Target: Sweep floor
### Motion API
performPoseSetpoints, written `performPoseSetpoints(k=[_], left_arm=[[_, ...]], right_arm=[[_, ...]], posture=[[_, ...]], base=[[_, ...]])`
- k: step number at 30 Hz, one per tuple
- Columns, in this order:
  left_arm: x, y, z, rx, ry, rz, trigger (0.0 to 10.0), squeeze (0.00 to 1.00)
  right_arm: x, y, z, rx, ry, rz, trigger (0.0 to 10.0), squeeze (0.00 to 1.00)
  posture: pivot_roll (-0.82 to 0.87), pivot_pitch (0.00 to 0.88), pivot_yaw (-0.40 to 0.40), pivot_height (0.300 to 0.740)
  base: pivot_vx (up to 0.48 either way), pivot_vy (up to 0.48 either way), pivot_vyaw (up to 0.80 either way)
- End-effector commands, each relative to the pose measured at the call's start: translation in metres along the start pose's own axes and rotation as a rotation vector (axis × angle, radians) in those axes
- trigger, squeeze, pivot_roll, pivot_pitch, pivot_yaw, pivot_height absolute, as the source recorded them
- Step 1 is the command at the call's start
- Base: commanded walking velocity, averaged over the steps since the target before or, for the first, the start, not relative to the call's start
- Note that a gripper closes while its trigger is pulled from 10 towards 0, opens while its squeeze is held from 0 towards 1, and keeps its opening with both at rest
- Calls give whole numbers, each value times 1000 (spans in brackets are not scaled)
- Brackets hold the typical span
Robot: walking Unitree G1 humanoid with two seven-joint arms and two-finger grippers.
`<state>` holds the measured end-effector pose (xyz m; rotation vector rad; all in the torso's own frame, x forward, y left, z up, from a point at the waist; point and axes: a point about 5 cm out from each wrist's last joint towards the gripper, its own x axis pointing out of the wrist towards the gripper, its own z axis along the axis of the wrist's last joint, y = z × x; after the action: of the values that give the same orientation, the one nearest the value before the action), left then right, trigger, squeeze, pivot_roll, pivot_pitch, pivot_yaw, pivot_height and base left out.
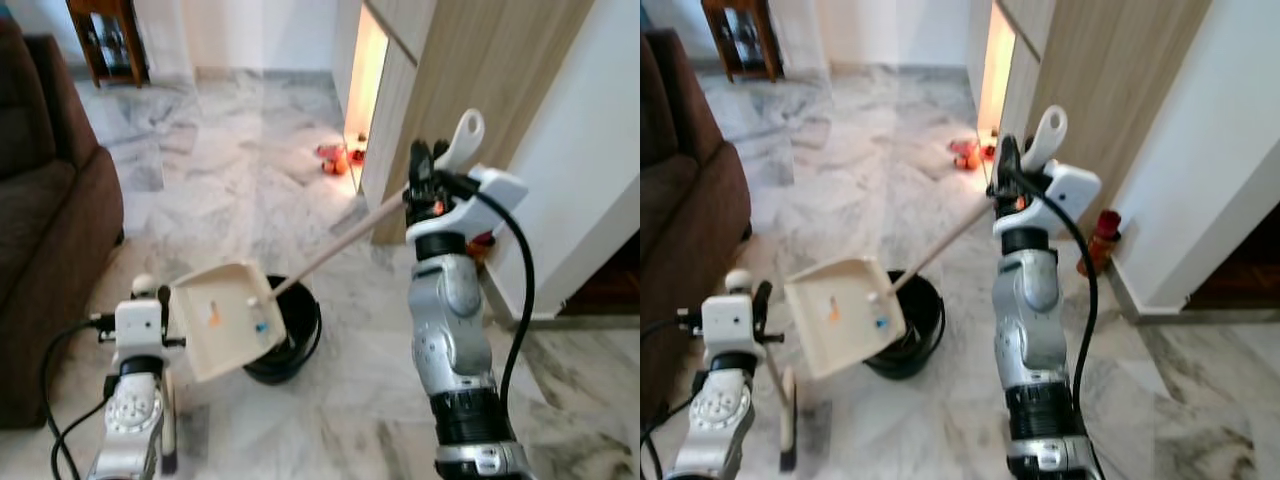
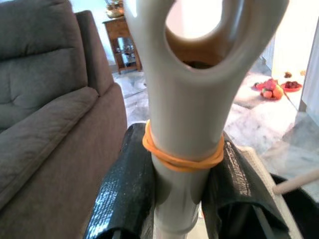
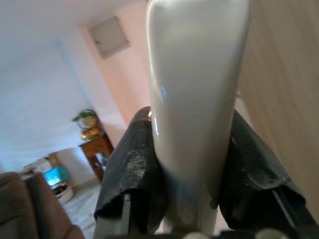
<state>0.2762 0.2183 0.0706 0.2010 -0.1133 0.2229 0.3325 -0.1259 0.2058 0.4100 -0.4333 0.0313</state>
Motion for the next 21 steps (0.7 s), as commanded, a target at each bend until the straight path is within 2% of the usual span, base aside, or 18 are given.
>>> performPoseSetpoints(k=[1, 21], left_arm=[[5, 7, 8, 11, -41, 18, 10000, 0], [6, 8, 8, 11, -46, 28, 10000, 0]], right_arm=[[9, 17, 21, 32, -100, 52, 10000, 0], [10, 19, 22, 38, -102, 59, 10000, 0]], posture=[[167, 0, -37, 740], [171, 0, -38, 740]], base=[[277, 0, 0], [276, 0, 0]])
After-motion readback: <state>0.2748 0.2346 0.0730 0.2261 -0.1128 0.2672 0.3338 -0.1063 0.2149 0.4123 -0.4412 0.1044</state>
